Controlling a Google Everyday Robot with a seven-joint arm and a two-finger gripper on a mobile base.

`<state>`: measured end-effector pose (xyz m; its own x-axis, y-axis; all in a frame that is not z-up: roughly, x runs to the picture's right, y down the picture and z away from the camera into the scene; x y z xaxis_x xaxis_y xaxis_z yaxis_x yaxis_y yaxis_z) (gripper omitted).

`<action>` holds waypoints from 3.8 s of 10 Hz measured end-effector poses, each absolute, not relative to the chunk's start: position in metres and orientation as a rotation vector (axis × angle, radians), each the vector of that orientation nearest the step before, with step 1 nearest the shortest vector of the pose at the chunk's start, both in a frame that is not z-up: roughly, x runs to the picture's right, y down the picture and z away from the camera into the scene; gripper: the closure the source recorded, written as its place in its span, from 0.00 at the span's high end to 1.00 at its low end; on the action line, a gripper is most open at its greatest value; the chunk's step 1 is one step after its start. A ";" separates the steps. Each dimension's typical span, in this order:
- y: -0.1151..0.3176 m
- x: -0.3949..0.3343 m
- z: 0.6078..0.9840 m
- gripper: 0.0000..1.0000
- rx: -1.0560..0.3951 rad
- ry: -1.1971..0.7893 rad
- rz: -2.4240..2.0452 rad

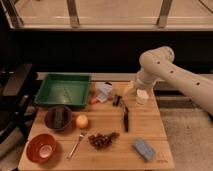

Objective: Wipe tray with brush

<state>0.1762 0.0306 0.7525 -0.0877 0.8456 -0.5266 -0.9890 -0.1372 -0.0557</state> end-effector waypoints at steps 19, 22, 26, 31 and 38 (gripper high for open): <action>0.113 0.119 0.864 0.80 -0.705 0.262 1.628; 0.133 0.125 0.887 0.80 -0.720 0.274 1.651; 0.145 0.126 0.901 0.77 -0.773 0.310 1.696; 0.146 0.139 0.893 0.29 -0.772 0.337 1.695; 0.151 0.135 0.898 0.00 -0.756 0.332 1.729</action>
<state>0.1348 0.1510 0.8978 -0.1300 0.7574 -0.6399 -0.9406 -0.2984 -0.1621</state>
